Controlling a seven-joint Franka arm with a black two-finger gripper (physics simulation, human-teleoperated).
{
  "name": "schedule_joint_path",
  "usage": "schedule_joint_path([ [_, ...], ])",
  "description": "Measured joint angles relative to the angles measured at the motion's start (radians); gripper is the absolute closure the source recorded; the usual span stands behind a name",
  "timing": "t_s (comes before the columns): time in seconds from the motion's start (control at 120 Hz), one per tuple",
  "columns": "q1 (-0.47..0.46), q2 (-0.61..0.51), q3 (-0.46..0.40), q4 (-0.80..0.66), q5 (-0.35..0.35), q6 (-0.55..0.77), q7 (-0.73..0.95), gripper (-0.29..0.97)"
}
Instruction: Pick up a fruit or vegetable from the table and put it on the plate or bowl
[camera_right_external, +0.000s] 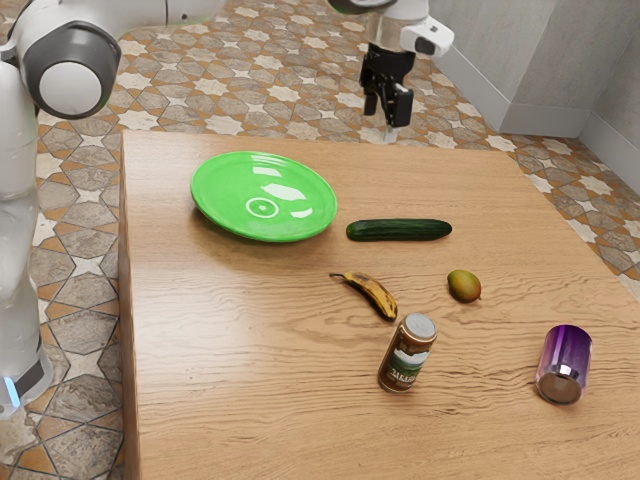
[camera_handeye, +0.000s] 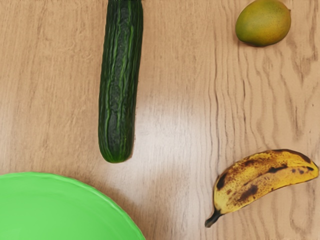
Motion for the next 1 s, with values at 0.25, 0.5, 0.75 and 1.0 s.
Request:
schedule_joint_path([
  [0.25,-0.016,0.002,0.008,0.002,-0.011,0.000,0.012,0.00],
  [0.5,-0.019,0.095,-0.004,0.063,-0.027,0.048,0.018,0.00],
  [0.75,-0.006,0.139,0.005,0.067,-0.031,0.101,0.022,0.00],
  [1.0,-0.010,0.311,0.005,0.273,-0.038,0.112,0.025,0.00],
])
